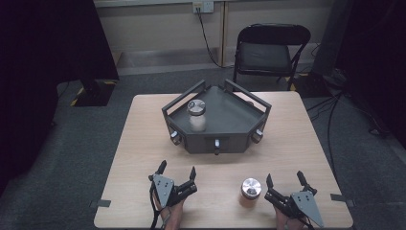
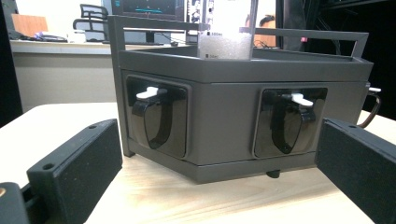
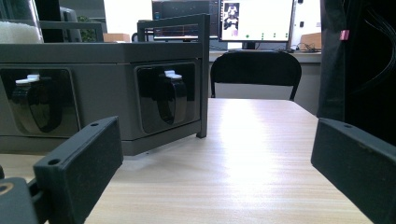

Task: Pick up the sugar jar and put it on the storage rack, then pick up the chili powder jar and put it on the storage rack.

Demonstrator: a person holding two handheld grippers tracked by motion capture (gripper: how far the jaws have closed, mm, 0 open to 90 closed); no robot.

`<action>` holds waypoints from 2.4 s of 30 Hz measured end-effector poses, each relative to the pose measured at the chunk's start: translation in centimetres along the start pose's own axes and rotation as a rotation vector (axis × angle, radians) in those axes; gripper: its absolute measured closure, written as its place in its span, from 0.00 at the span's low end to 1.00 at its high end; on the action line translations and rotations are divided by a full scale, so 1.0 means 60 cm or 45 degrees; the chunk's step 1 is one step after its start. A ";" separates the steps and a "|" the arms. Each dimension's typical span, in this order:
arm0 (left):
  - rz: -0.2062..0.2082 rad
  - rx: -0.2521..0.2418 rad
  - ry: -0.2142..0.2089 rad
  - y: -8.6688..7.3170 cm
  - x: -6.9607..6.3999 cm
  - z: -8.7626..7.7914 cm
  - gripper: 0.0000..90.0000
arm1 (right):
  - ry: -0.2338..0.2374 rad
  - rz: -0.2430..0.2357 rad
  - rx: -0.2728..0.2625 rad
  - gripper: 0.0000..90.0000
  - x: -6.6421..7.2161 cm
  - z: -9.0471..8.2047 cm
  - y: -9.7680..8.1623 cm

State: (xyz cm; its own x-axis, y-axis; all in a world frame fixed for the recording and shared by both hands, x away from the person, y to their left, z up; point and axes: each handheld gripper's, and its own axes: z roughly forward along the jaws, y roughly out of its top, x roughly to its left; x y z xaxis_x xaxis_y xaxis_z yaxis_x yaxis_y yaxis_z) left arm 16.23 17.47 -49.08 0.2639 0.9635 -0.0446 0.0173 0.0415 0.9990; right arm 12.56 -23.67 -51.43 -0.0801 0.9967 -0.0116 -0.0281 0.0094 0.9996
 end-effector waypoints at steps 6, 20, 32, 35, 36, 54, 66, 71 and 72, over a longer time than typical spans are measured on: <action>0.013 0.026 0.031 -0.013 -0.003 -0.001 0.00 | 0.000 0.000 0.000 0.01 0.000 0.000 0.000; 0.031 -0.003 0.066 -0.035 0.004 -0.003 0.03 | -0.001 0.000 0.000 0.01 0.000 0.000 0.000; 0.048 -0.034 0.105 -0.042 -0.002 -0.005 0.01 | -0.001 0.000 0.000 0.01 0.000 0.000 0.000; 0.048 -0.033 0.105 -0.042 -0.002 -0.005 0.01 | -0.001 0.000 0.000 0.01 0.000 0.000 0.000; 0.047 -0.033 0.104 -0.042 -0.002 -0.005 0.01 | -0.002 0.000 0.000 0.01 0.001 0.000 0.000; 0.049 -0.034 0.120 -0.042 -0.005 -0.004 0.01 | 0.016 0.045 0.002 0.02 -0.008 -0.001 0.007; 0.047 -0.036 0.113 -0.043 -0.003 -0.004 0.00 | 0.155 0.124 -0.043 0.07 0.025 -0.022 0.077; 0.047 -0.036 0.110 -0.043 -0.003 -0.004 0.00 | 0.225 0.090 -0.027 0.07 0.047 -0.019 0.079; 0.047 -0.036 0.106 -0.042 -0.002 -0.004 0.00 | 0.230 0.080 -0.025 0.07 0.052 -0.019 0.077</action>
State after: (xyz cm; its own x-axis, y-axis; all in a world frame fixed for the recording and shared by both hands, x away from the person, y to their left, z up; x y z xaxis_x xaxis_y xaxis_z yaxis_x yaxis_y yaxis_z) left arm 15.92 17.32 -51.61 0.1831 0.9831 -0.0079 -0.0182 0.0115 0.9998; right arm 11.01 -20.58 -46.87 -0.2598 0.9646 0.0446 -0.0366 -0.0560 0.9978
